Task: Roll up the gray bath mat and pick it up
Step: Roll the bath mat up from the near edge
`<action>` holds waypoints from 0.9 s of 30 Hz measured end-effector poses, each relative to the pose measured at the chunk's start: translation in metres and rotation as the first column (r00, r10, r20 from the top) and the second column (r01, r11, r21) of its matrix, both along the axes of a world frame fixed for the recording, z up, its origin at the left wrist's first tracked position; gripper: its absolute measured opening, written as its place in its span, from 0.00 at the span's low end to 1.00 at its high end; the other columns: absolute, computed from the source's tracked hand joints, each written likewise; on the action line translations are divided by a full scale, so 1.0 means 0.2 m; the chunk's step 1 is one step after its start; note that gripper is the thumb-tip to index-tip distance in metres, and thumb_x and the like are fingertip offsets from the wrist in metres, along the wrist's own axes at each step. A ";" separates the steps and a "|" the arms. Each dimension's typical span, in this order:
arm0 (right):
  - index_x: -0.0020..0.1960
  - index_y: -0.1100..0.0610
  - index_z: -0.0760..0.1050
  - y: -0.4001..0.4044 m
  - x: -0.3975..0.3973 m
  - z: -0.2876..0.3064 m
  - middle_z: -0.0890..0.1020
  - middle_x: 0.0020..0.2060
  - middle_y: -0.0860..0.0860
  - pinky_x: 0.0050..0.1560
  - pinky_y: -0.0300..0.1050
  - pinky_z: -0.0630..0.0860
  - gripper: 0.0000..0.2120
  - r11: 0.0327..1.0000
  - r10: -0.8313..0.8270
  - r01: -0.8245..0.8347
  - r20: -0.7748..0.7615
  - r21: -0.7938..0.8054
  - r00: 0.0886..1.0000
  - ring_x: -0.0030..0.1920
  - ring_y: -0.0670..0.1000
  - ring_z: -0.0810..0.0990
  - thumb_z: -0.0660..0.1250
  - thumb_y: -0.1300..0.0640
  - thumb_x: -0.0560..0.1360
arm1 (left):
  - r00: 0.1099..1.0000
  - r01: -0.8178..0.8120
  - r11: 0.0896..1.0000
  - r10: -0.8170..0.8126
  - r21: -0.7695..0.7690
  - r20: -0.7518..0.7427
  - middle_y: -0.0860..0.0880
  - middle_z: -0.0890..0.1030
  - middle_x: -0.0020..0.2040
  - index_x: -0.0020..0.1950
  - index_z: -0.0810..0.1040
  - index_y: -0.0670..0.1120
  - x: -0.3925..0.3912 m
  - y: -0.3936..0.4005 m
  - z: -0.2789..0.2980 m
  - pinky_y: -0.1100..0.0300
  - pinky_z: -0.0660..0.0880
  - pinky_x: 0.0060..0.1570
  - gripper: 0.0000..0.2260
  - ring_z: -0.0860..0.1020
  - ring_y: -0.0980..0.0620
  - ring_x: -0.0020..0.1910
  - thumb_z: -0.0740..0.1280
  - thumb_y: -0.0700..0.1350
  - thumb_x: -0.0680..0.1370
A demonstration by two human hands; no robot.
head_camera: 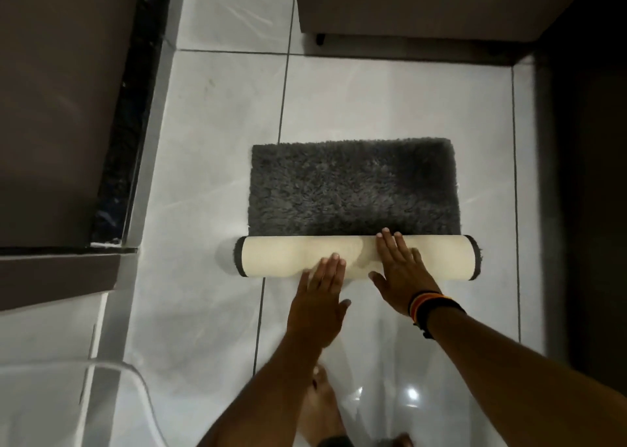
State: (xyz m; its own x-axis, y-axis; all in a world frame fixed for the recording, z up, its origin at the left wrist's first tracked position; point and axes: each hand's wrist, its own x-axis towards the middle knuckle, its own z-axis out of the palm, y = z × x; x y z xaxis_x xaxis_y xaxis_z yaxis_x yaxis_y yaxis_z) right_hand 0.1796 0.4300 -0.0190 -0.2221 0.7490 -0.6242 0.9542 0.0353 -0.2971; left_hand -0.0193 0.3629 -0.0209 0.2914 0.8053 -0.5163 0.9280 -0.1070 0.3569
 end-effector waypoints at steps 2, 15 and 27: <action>0.81 0.55 0.35 -0.06 0.00 0.04 0.39 0.82 0.51 0.81 0.58 0.45 0.38 0.997 -0.048 0.049 -0.019 0.055 0.999 0.82 0.54 0.39 0.57 0.46 0.83 | 1.000 -0.013 1.000 0.013 -0.013 0.001 0.48 0.43 0.86 0.86 0.44 0.48 0.00 0.15 0.02 0.46 0.41 0.84 0.32 0.43 0.47 0.86 0.53 0.57 0.86; 0.81 0.55 0.35 0.39 -0.05 0.01 0.38 0.82 0.53 0.79 0.65 0.41 0.36 0.997 -0.020 0.024 0.055 -0.074 0.998 0.81 0.56 0.36 0.54 0.47 0.84 | 0.999 0.031 0.995 -0.033 -0.091 -0.016 0.47 0.35 0.85 0.84 0.37 0.46 0.03 0.45 0.10 0.49 0.43 0.84 0.34 0.36 0.48 0.84 0.53 0.57 0.87; 0.80 0.55 0.31 0.41 -0.01 0.11 0.29 0.78 0.50 0.80 0.65 0.46 0.37 0.991 -0.032 0.042 0.083 -0.129 0.996 0.81 0.56 0.37 0.54 0.47 0.84 | 0.991 -0.110 0.937 0.078 -0.332 -0.110 0.46 0.36 0.86 0.85 0.38 0.45 0.15 1.10 0.19 0.44 0.42 0.84 0.35 0.37 0.46 0.85 0.52 0.59 0.87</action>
